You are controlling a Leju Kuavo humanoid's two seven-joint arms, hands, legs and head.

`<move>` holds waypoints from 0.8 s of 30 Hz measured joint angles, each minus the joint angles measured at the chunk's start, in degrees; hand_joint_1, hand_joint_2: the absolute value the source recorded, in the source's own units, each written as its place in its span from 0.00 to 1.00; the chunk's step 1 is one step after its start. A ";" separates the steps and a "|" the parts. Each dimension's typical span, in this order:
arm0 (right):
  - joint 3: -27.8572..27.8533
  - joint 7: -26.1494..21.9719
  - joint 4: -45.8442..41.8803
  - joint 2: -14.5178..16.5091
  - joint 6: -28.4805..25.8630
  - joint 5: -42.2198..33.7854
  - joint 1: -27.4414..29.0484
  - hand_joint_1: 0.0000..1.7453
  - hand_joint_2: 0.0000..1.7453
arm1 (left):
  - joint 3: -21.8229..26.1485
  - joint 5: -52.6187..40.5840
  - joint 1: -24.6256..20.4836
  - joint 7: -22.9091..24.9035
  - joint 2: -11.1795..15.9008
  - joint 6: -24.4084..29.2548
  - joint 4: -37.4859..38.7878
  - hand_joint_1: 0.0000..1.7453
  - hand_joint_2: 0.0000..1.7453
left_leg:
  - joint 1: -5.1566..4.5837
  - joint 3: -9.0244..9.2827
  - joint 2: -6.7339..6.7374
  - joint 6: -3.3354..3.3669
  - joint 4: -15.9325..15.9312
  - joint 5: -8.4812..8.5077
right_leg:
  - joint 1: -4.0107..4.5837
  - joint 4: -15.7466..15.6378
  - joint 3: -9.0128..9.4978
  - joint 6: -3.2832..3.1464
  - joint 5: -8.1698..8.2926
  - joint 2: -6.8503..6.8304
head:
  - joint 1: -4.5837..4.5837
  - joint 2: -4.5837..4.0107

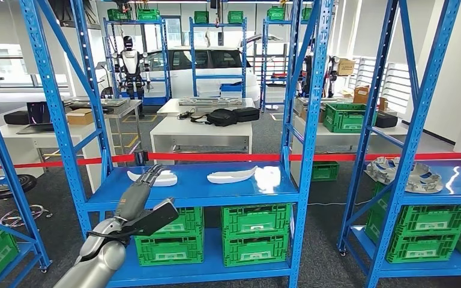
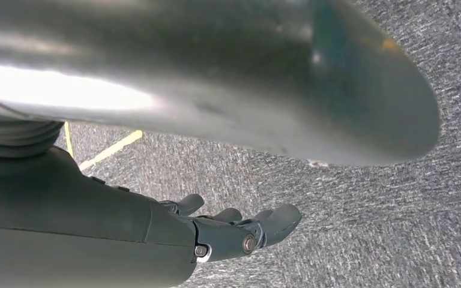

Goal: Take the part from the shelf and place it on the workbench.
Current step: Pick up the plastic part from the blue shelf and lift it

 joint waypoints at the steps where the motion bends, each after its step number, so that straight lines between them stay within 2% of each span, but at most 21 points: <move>1: 0.01 0.00 0.00 0.00 -0.04 -0.01 0.00 0.00 0.00 | 0.00 0.10 0.00 -0.04 0.17 -0.11 0.01 0.00 0.00 | 0.00 0.00 0.00 0.00 0.00 0.00 | 0.00 0.00 0.00 0.00 0.00 -0.01 | 0.00 0.00; 8: 0.01 0.00 0.00 0.00 -0.64 -0.41 -0.03 0.00 0.00 | 0.00 0.23 -0.08 -0.73 0.27 -0.62 0.11 0.00 0.00 | 0.00 0.00 0.01 0.00 0.00 0.00 | 0.00 0.00 -0.01 0.00 0.00 0.01 | 0.00 0.00; 24: 0.01 -0.01 0.00 -0.05 -0.81 -0.46 -0.07 0.00 0.00 | 0.00 3.35 -0.56 -5.61 -1.30 -3.38 1.40 0.00 0.00 | 0.00 0.00 0.02 0.00 0.00 0.00 | 0.00 0.00 -0.02 0.00 0.00 0.01 | 0.00 0.00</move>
